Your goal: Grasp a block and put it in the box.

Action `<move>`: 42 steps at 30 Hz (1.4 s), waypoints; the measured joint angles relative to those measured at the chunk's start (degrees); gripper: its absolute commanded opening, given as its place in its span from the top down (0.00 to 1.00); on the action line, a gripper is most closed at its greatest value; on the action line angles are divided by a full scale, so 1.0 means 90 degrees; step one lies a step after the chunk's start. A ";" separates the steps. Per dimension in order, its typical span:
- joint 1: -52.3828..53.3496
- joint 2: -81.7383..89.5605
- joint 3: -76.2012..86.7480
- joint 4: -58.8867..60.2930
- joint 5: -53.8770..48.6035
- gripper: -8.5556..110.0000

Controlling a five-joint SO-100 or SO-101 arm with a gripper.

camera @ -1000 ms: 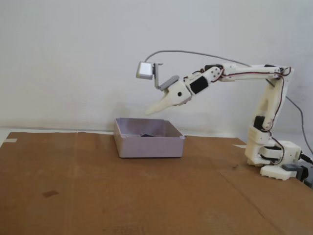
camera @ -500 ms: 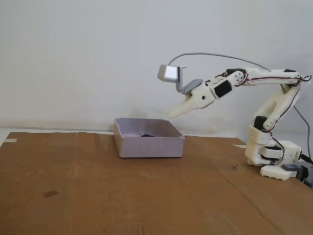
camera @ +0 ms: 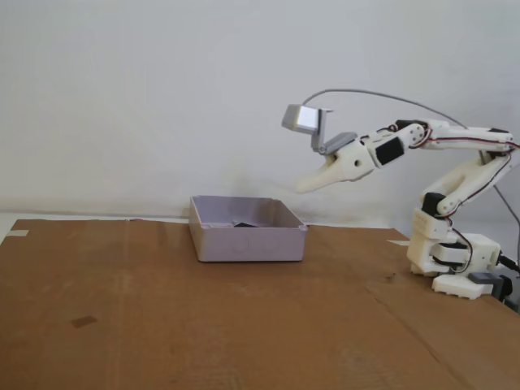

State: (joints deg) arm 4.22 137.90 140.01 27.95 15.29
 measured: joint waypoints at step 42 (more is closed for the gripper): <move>-0.0479 0.4541 0.4180 0.0010 0.0000 0.92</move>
State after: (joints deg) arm -0.09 178.77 177.63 28.04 15.29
